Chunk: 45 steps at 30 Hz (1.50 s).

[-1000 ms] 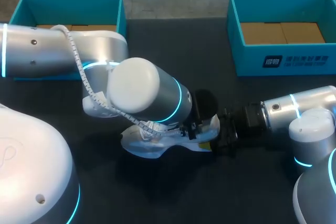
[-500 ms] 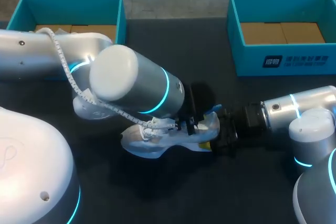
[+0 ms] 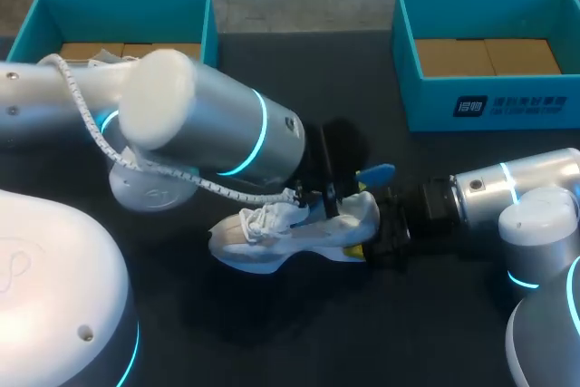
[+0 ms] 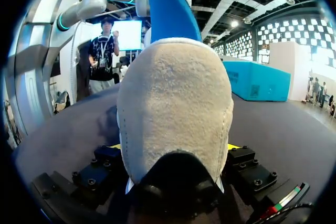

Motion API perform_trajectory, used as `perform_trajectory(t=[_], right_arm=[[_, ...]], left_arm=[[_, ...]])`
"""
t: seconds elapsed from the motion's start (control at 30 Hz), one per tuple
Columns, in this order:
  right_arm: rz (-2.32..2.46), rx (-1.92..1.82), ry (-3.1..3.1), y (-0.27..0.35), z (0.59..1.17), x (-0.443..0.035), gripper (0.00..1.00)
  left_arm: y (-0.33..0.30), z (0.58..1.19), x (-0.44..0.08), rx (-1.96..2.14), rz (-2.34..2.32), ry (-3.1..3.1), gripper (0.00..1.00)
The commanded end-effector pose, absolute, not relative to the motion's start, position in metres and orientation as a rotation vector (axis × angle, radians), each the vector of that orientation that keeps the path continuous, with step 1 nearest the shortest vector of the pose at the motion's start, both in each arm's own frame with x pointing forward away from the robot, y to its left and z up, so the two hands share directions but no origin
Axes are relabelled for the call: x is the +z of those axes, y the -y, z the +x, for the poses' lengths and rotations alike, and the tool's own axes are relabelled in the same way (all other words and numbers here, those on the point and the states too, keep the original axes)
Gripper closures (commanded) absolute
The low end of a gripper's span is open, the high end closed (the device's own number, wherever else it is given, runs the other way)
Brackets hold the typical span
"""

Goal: Take the shoe out of the shoebox, open the shoe tongue, remove and reinsert the insole, then place the shoe into the shoebox

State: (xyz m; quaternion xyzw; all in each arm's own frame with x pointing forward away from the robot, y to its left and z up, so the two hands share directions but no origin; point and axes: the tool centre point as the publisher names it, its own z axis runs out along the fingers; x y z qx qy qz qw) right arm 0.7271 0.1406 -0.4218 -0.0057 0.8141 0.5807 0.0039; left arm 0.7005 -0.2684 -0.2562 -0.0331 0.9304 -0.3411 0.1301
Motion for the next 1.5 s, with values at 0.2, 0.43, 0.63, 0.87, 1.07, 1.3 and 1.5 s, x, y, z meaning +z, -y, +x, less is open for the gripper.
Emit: perform_trajectory(t=[0.2,0.43,0.63,0.87,1.07,1.3,1.5], right_arm=[[-0.018,1.817,-2.552,-0.142,0.726,-0.424,1.0],[-0.018,1.817,-2.552,-0.142,0.726,-0.424,1.0],[-0.018,1.817,-2.552,-0.142,0.726,-0.424,1.0],[-0.018,1.817,-2.552,-0.142,0.726,-0.424,1.0],[-0.018,1.817,-2.552,-0.142,0.726,-0.424,1.0],[-0.018,1.817,-2.552,-0.142,0.726,-0.424,1.0],[-0.018,1.817,-2.552,-0.142,0.726,-0.424,1.0]], left_arm=[[0.269,0.693,-0.228,-1.118,-0.063,-2.75,1.0],[0.283,0.688,-0.206,-1.209,-0.035,-2.775,1.0],[0.289,0.687,-0.182,-1.257,-0.015,-2.783,1.0],[0.288,0.689,-0.155,-1.302,-0.014,-2.795,1.0],[0.283,0.696,-0.133,-1.396,-0.02,-2.866,1.0],[0.271,0.698,-0.104,-1.525,0.0,-2.884,1.0],[0.266,0.687,-0.079,-1.591,0.022,-2.849,1.0]])
